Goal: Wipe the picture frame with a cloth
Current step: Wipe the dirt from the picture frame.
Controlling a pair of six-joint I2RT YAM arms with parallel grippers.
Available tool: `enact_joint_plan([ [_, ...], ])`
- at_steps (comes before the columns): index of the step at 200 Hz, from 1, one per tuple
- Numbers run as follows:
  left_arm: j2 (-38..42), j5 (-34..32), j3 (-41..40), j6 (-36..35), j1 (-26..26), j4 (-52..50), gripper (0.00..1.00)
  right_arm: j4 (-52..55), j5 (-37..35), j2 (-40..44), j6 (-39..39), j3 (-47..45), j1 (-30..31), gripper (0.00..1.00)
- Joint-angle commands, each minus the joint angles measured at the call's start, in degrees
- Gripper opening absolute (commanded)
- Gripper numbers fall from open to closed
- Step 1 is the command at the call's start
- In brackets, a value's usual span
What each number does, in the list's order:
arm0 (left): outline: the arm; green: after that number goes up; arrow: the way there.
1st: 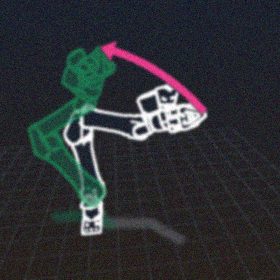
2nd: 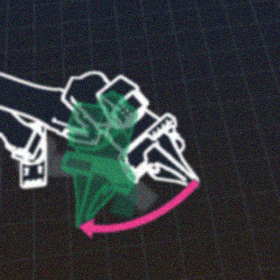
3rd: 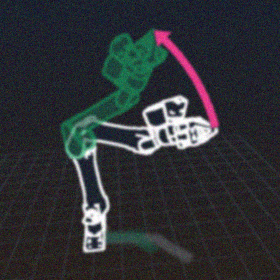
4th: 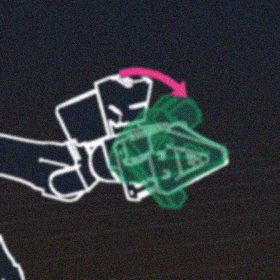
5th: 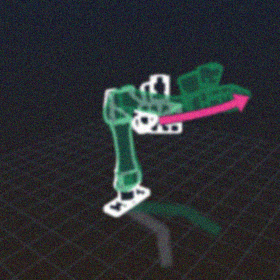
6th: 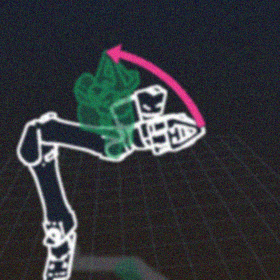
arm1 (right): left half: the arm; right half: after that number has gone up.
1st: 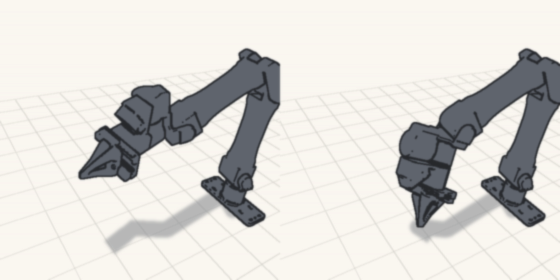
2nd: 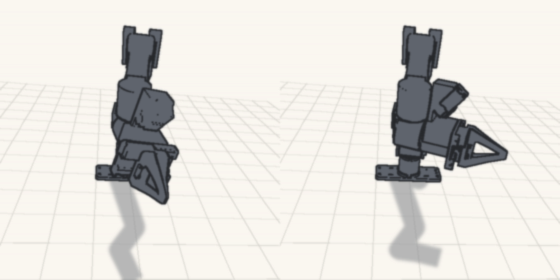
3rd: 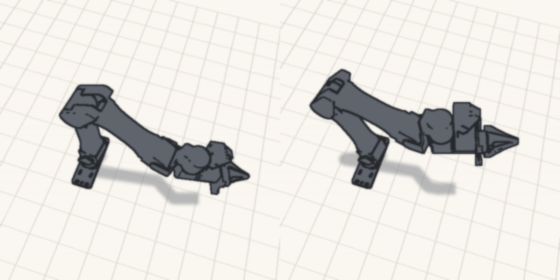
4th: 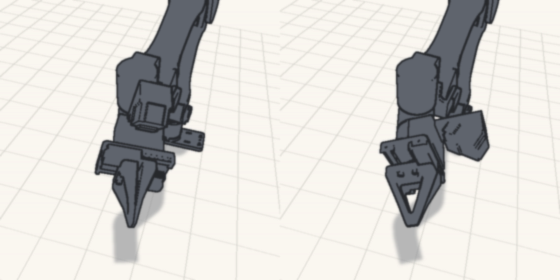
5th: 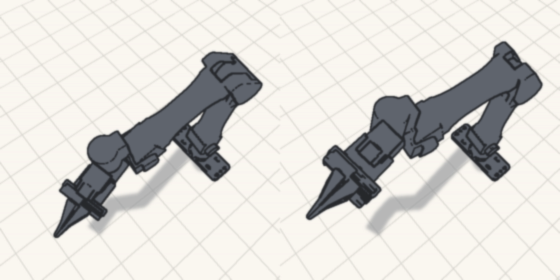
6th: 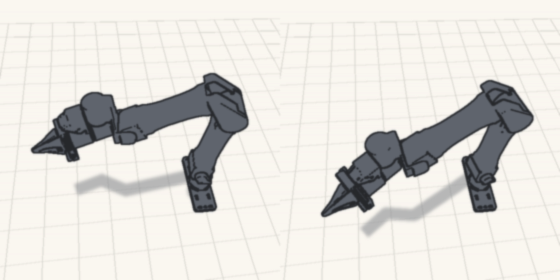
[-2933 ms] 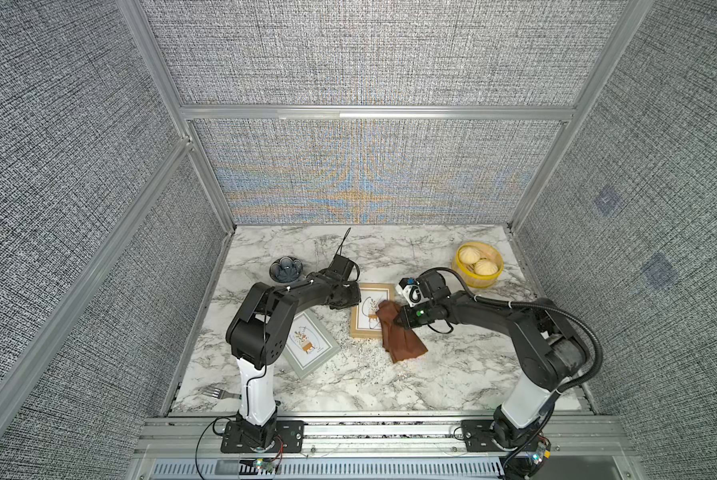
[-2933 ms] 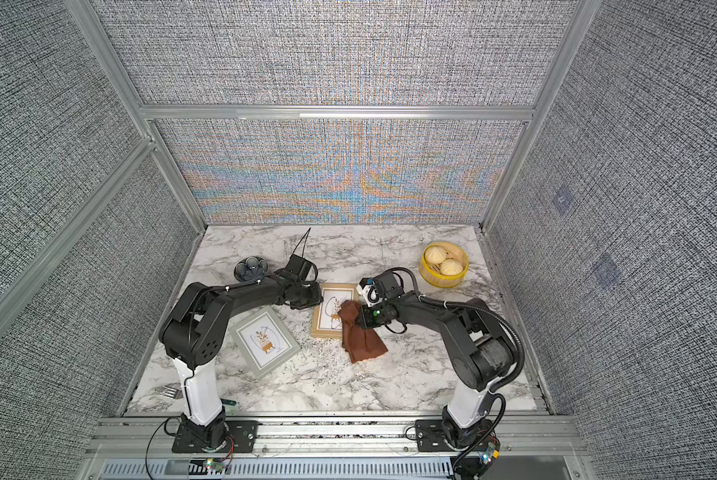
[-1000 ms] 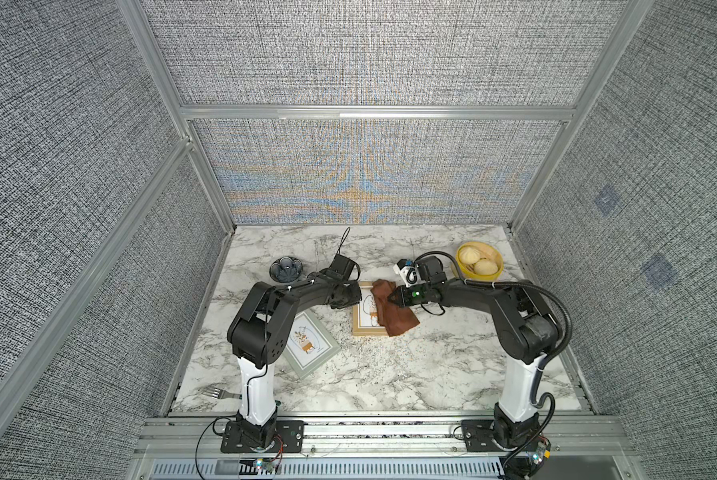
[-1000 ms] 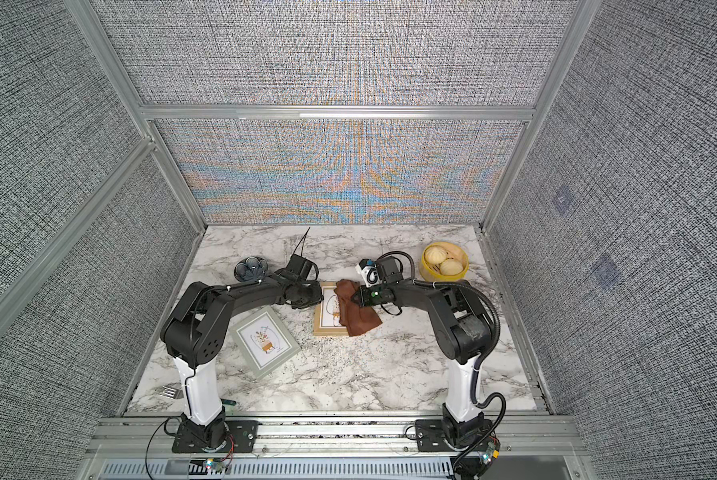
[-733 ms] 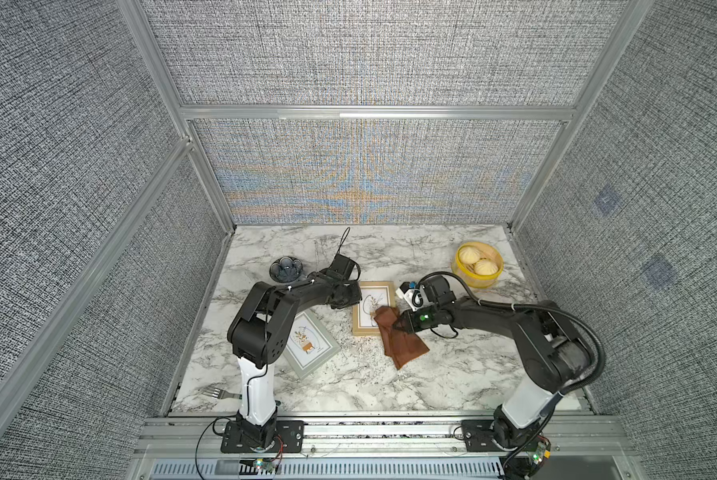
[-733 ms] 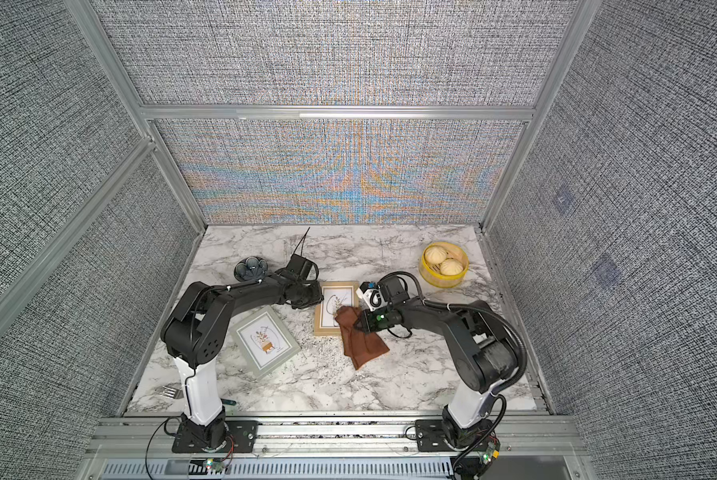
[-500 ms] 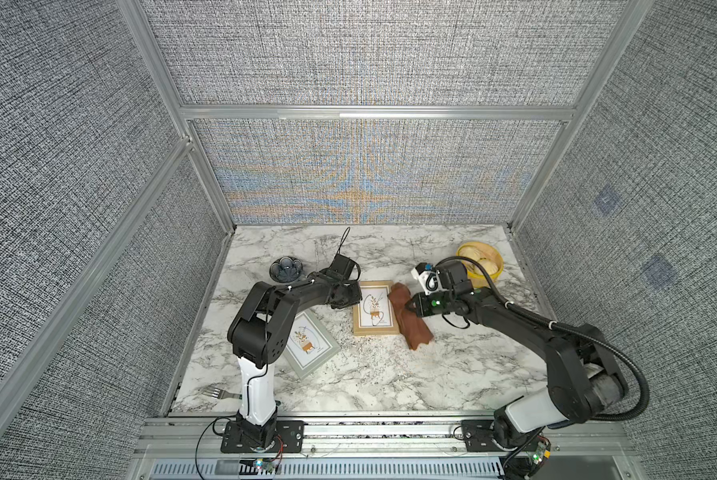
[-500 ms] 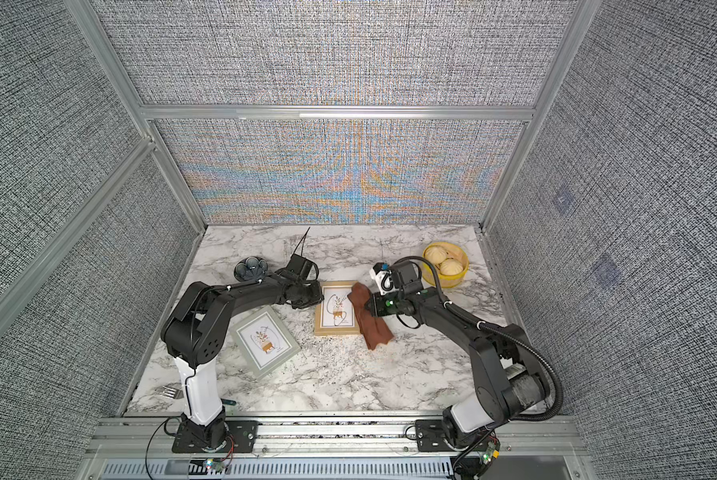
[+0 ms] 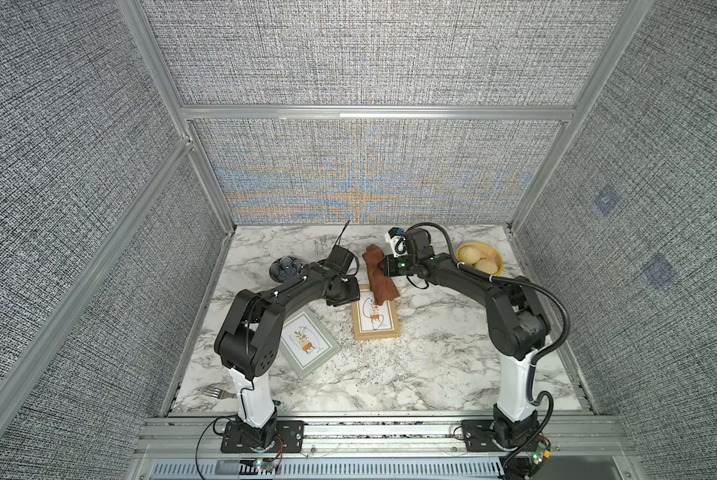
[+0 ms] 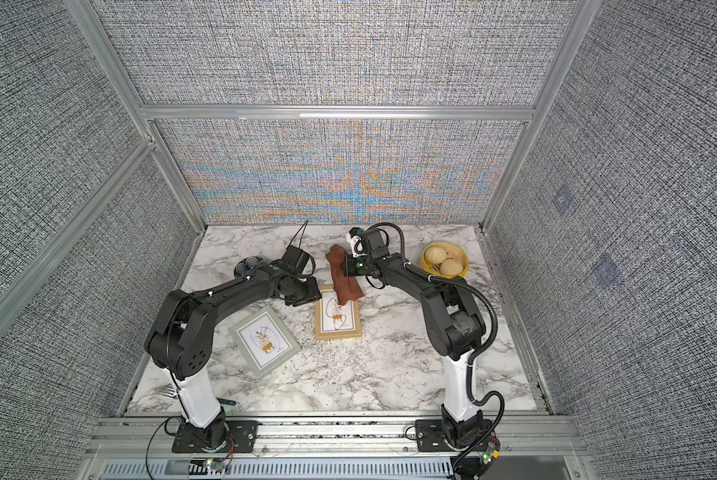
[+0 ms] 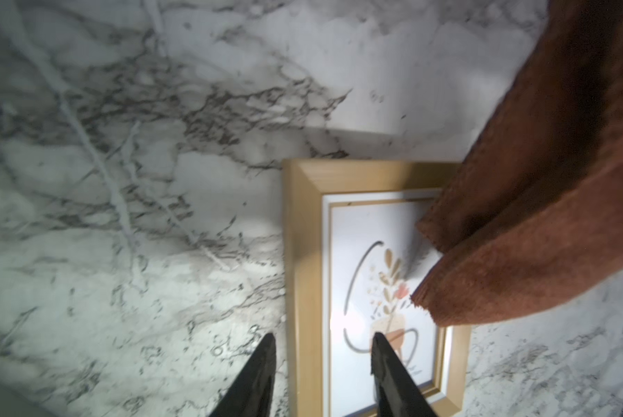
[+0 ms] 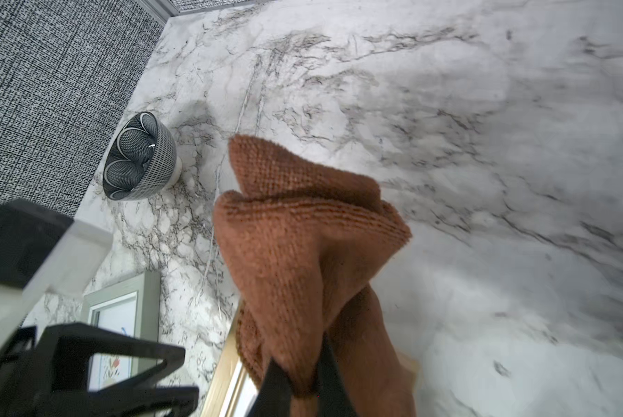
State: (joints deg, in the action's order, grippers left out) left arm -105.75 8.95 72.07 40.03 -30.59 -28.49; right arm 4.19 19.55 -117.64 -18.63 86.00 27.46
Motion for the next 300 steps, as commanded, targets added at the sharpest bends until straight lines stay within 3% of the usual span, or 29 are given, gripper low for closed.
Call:
enact_joint_plan([
  [1, 0.2, -0.4, -1.9, 1.5, 0.1, -1.5, 0.43, -2.8, -0.2, -3.3, 0.5, 2.9, 0.9, 0.0],
  [58, 0.4, 4.5, -9.6, 8.3, 0.1, 11.9, 0.39, -3.0, 0.7, -10.6, 1.5, 9.5, 5.4, 0.0],
  [106, 3.5, 1.6, -12.4, 8.7, 0.2, 14.2, 0.37, -2.9, 0.6, -12.9, 1.7, 8.5, 6.2, 0.0],
  [146, 0.6, 7.1, -12.4, 8.1, 0.1, 18.0, 0.39, -2.6, -0.8, -13.5, 2.9, 6.4, 6.5, 0.0],
  [239, 0.4, 1.7, -14.4, 9.1, 0.2, 14.1, 0.21, -1.6, -4.3, -9.3, 10.1, -0.4, 7.8, 0.0],
  [300, -0.8, 1.8, -14.6, 8.8, 0.1, 14.2, 0.18, -1.5, -6.9, -4.1, 8.0, -6.5, 1.2, 0.0],
])
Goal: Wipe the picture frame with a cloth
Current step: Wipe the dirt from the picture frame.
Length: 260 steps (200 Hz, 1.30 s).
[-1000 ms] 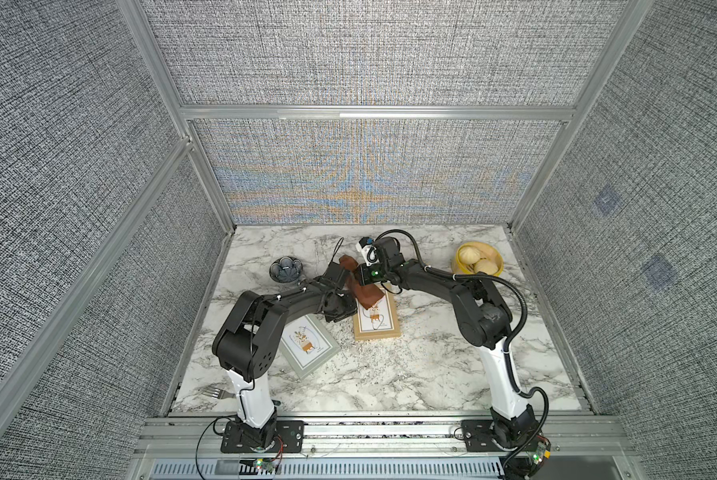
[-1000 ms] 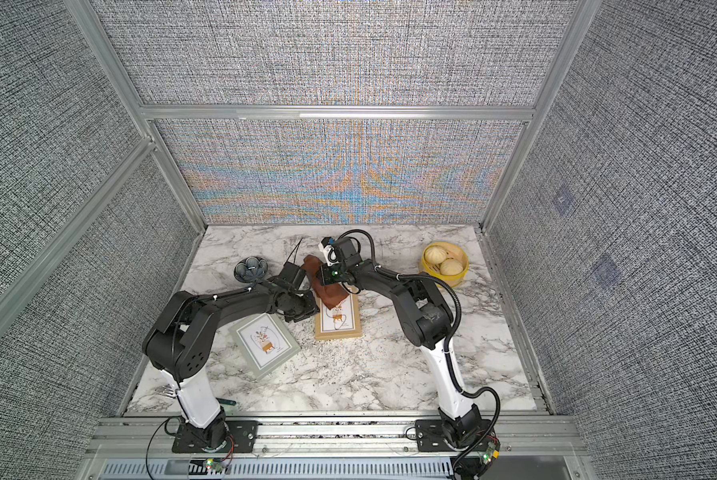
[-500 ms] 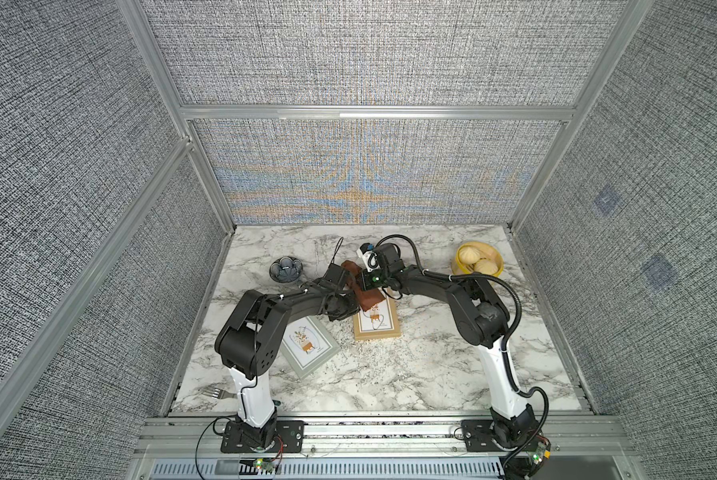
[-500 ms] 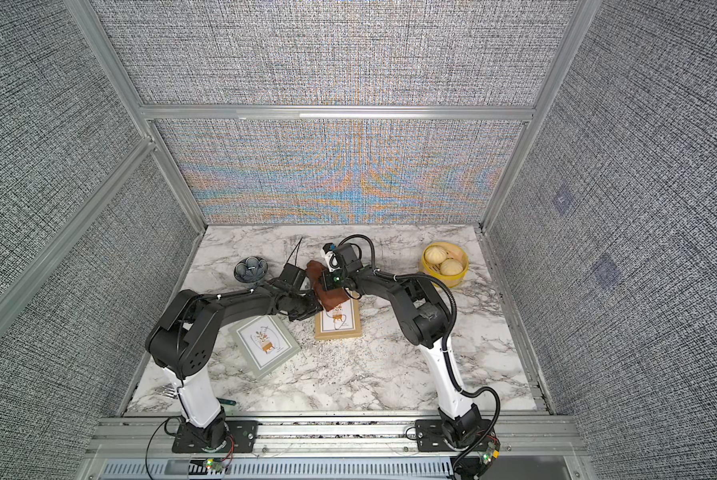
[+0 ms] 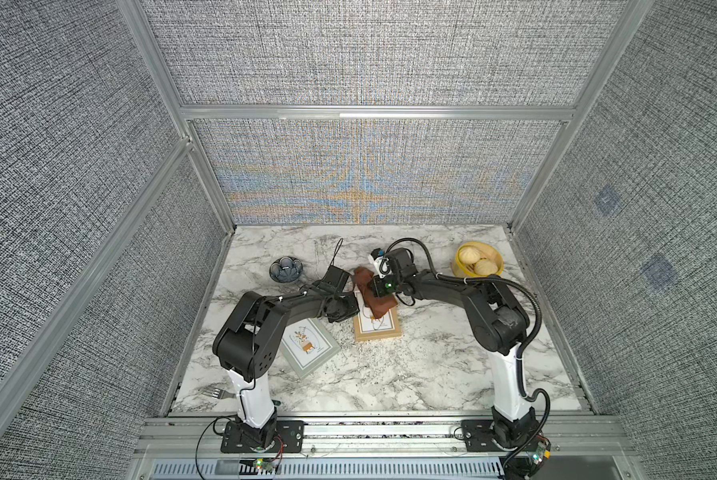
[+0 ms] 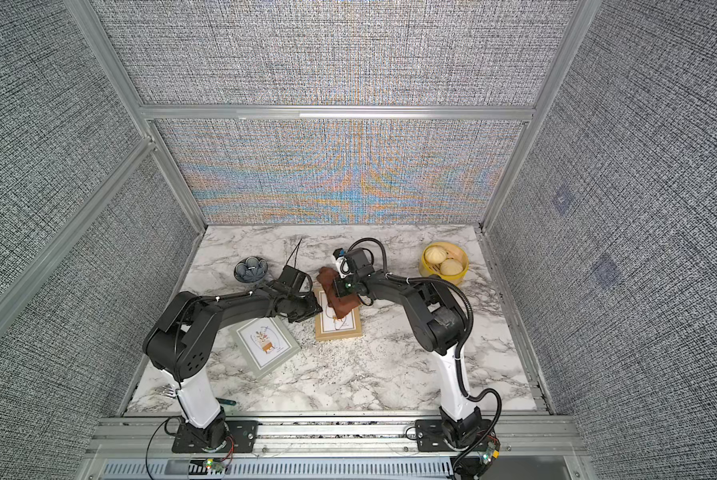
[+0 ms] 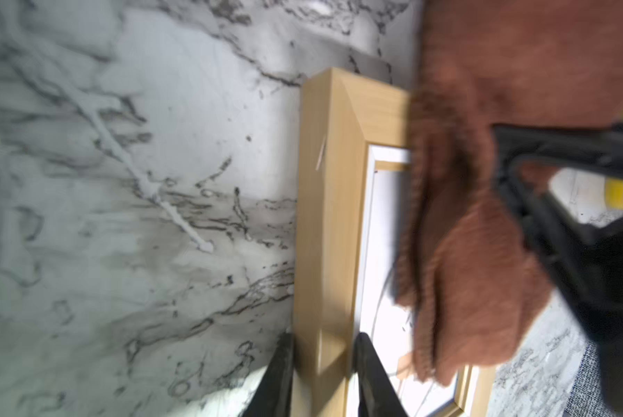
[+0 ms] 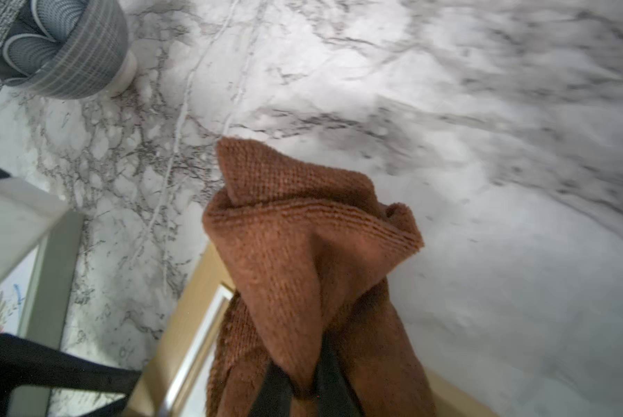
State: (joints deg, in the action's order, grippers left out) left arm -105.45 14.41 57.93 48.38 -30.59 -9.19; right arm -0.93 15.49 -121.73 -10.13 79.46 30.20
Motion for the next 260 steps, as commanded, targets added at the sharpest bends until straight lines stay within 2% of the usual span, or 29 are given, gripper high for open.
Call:
enact_joint_plan([
  [1, -1.2, -3.6, -0.4, 0.4, 0.1, -5.1, 0.18, 3.7, -2.9, -0.1, -0.4, 0.2, -1.5, 0.0],
  [24, -1.6, -2.8, -0.2, -0.4, 0.1, -4.8, 0.17, 5.2, -0.8, -1.5, -0.1, 2.8, 0.1, 0.0],
  [55, -2.3, -2.1, 0.0, -0.7, 0.2, -4.4, 0.17, 6.5, 2.7, -3.6, -0.2, 6.7, 5.7, 0.0],
  [74, -2.4, -2.1, -0.1, -0.7, 0.2, -4.4, 0.17, 5.5, 4.4, -3.8, -2.2, 6.4, 6.3, 0.0],
  [98, -2.4, -2.1, -0.3, -0.7, 0.2, -4.3, 0.17, 6.6, 1.4, -3.4, -4.0, 4.9, 3.3, 0.0],
  [125, -2.1, -2.5, -0.6, -0.6, 0.2, -4.4, 0.17, 8.5, -6.1, -0.5, -4.7, 1.7, -0.7, 0.0],
  [145, -2.2, -2.4, -0.6, -0.7, 0.2, -4.3, 0.17, 9.5, -10.3, 1.6, -2.6, 1.5, -0.8, 0.0],
  [162, -2.6, -2.1, -0.3, -0.7, 0.2, -4.3, 0.17, 9.5, -9.4, 1.9, -0.4, 2.8, 1.5, 0.0],
  [202, -3.2, -1.4, 0.6, -1.3, 0.2, -4.6, 0.16, 8.1, 0.7, -2.7, -1.2, 7.9, 6.1, 0.0],
  [235, -3.2, -1.1, 0.7, -1.7, 0.2, -4.8, 0.16, 9.8, -4.4, -5.2, -3.0, 9.4, 5.2, 0.0],
  [260, -3.0, -1.3, 0.4, -1.6, 0.2, -4.9, 0.16, 15.0, -8.2, -6.2, -4.0, 9.8, 2.8, 0.0],
])
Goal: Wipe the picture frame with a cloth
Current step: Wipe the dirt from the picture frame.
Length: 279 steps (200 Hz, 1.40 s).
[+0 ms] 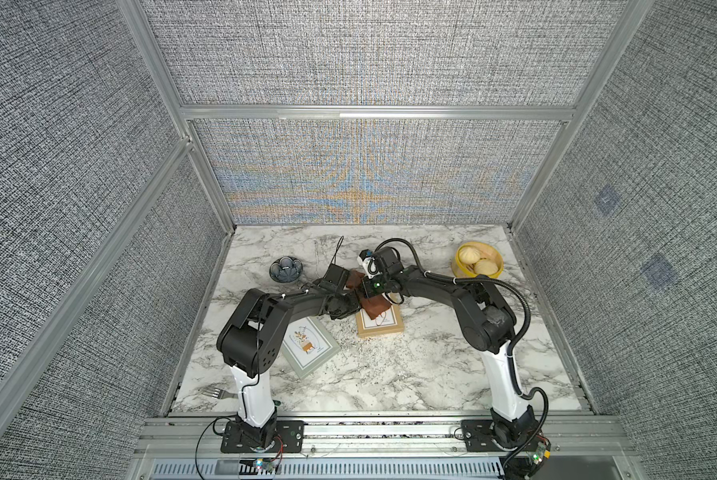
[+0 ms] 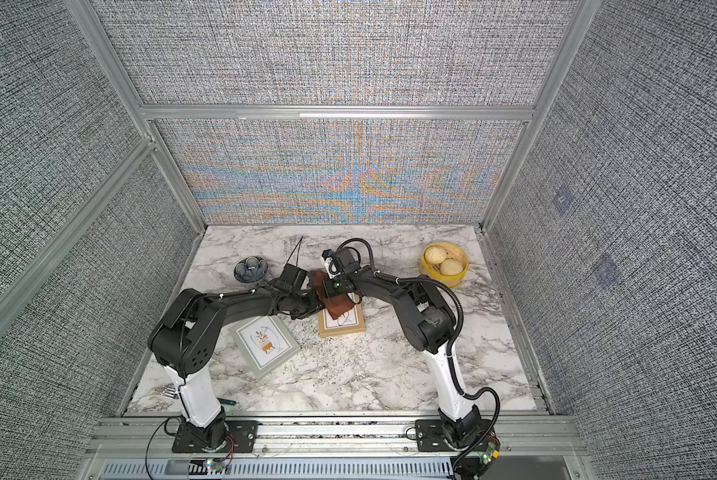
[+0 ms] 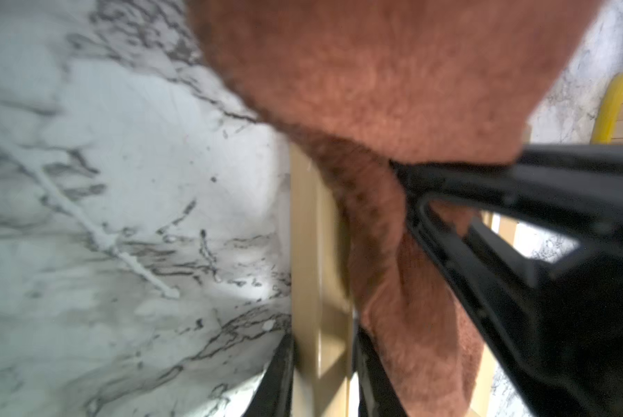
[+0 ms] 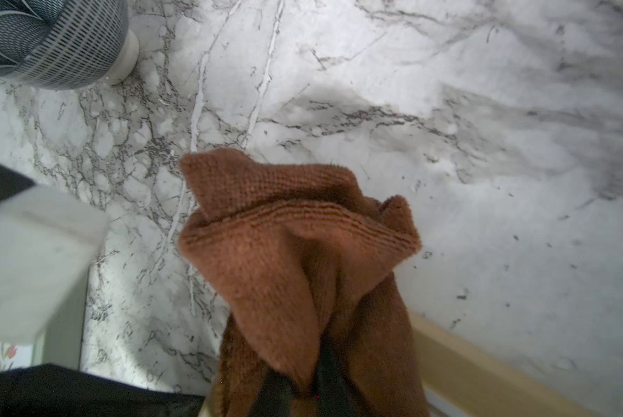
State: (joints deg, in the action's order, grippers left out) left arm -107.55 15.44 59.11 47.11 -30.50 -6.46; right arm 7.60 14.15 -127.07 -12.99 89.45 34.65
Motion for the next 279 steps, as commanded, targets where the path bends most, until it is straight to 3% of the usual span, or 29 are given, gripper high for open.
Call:
enact_joint_plan([
  [1, -0.9, -2.3, -0.8, -0.3, 0.1, -7.6, 0.16, 6.6, -7.3, -0.8, -1.1, -0.4, -1.7, 0.0],
  [20, -0.5, -2.9, -1.2, 0.0, 0.1, -7.8, 0.16, 7.0, -13.2, 2.3, -0.2, -3.6, -3.1, 0.0],
  [46, -0.6, -2.6, -1.0, -0.1, 0.1, -7.7, 0.16, 5.4, -15.9, 6.0, 1.5, -5.8, -4.4, 0.0],
  [92, -1.7, -1.3, -0.1, -1.4, 0.1, -7.6, 0.16, 3.3, -0.7, 2.3, 3.9, -0.2, 0.3, 0.0],
  [115, -1.9, -0.9, -0.1, -1.7, 0.0, -7.5, 0.16, 3.1, 2.5, -1.7, -0.5, 4.7, 1.1, 0.0],
  [148, -1.6, -1.3, -1.2, -0.9, 0.0, -7.2, 0.15, 7.4, -4.5, -4.4, -5.6, 8.2, -1.2, 0.0],
  [207, -0.6, -2.9, -2.3, 0.8, 0.1, -6.8, 0.15, 7.8, -14.2, 3.5, -3.7, -3.0, -8.7, 0.0],
  [245, -1.3, -2.4, -1.4, 0.0, 0.1, -6.7, 0.15, 5.6, -6.1, 1.1, -0.6, 1.1, -2.0, 0.0],
  [279, -1.7, -2.0, -1.1, -0.7, 0.1, -6.6, 0.15, 3.4, -1.1, -2.3, -5.2, 4.2, 0.5, 0.0],
])
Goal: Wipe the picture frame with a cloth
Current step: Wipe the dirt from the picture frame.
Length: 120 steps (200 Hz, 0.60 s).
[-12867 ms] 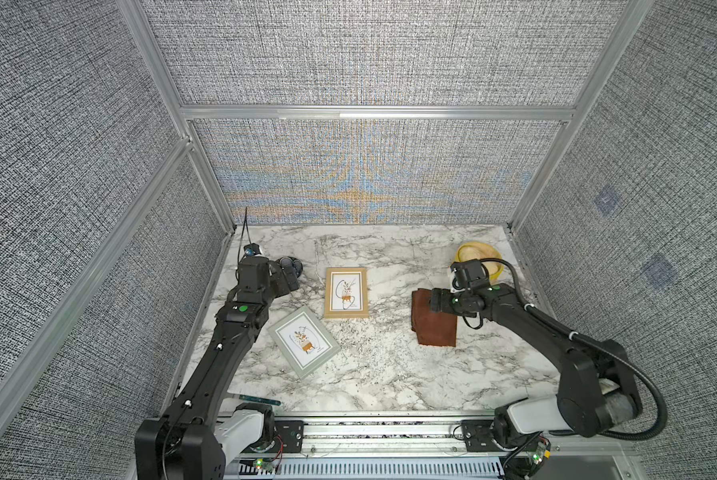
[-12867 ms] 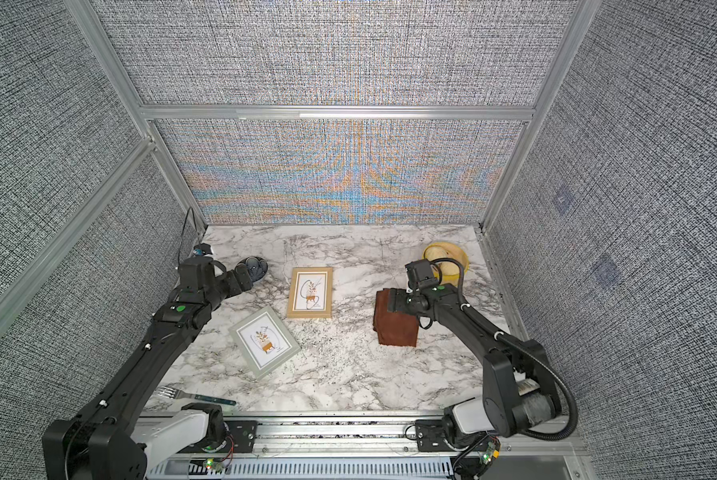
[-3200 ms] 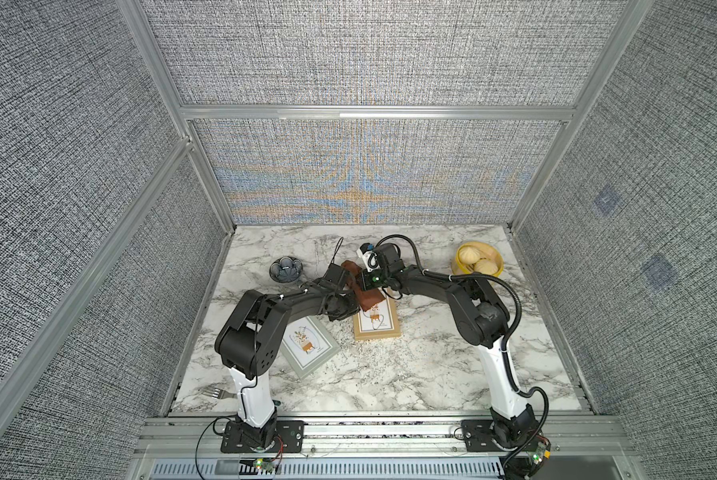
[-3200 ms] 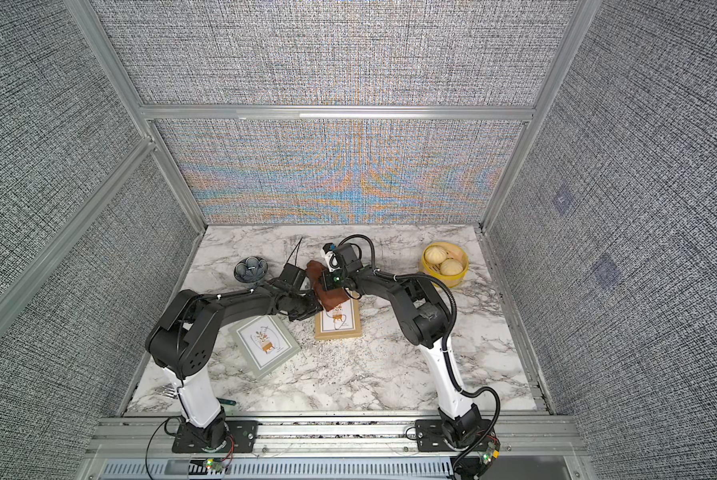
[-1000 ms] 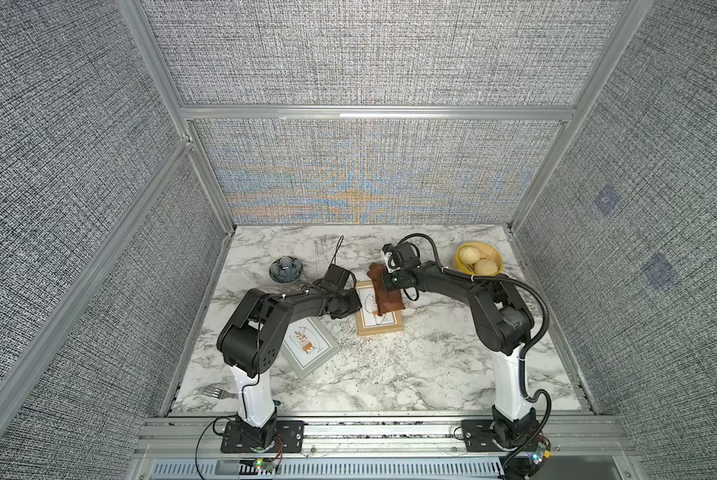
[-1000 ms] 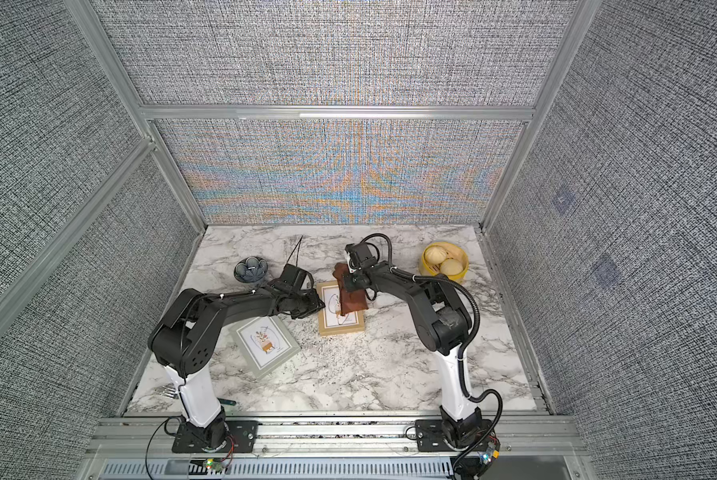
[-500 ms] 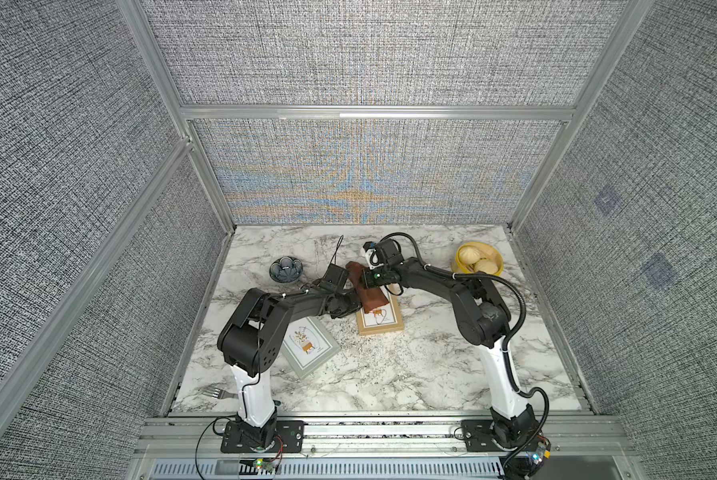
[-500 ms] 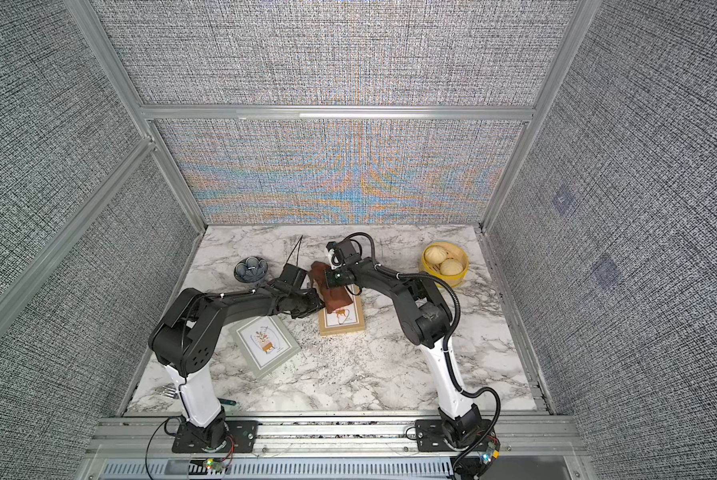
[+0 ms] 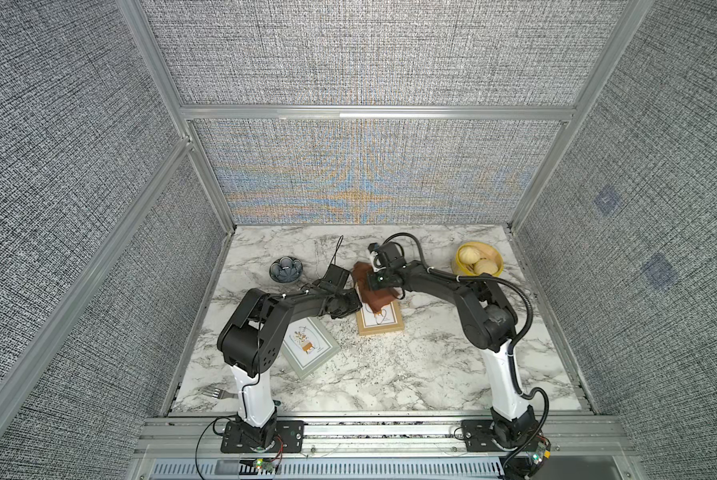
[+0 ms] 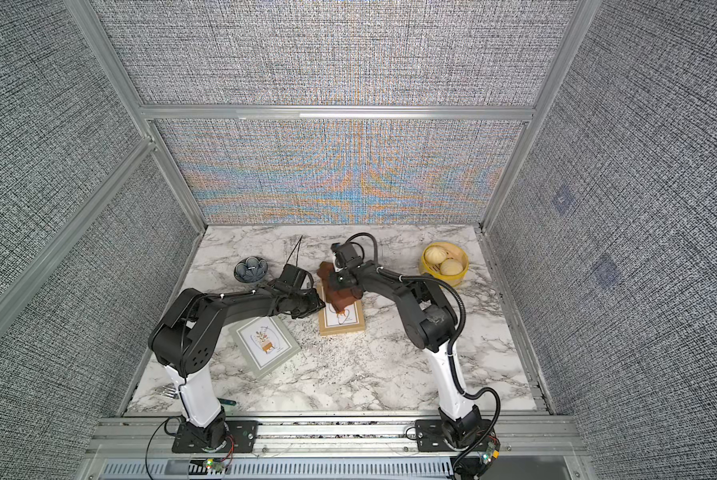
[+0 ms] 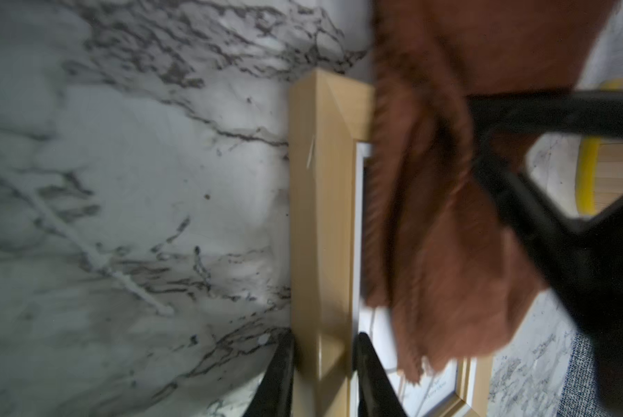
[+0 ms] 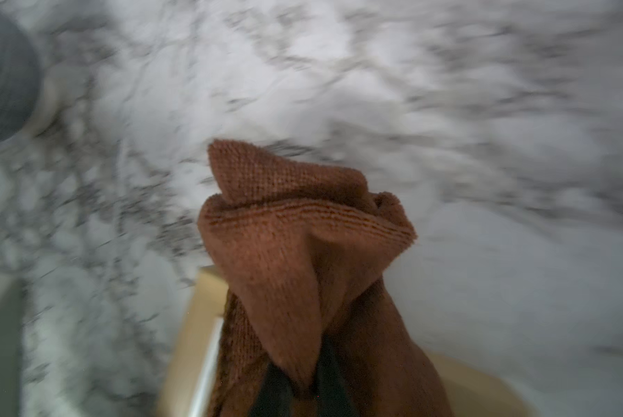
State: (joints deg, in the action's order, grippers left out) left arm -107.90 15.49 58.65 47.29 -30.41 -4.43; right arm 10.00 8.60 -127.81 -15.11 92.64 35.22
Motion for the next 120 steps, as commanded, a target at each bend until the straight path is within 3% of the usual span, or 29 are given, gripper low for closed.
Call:
enact_joint_plan([
  [1, -1.4, -2.0, -0.6, -0.9, 0.0, -8.6, 0.15, 1.0, 4.4, -1.6, -3.2, 1.1, -0.1, 0.0],
  [40, -1.0, -2.5, -1.1, -0.4, 0.0, -8.6, 0.14, 3.1, -2.3, 0.1, -5.5, -3.2, -5.9, 0.0],
  [85, -0.6, -3.1, -1.2, 0.2, 0.0, -8.4, 0.14, 0.7, -12.3, 12.2, -1.5, -16.6, -14.2, 0.0],
  [120, -0.7, -2.6, -0.3, 0.3, 0.0, -8.5, 0.13, 0.1, -8.3, 26.1, 1.9, -25.5, -14.3, 0.0],
])
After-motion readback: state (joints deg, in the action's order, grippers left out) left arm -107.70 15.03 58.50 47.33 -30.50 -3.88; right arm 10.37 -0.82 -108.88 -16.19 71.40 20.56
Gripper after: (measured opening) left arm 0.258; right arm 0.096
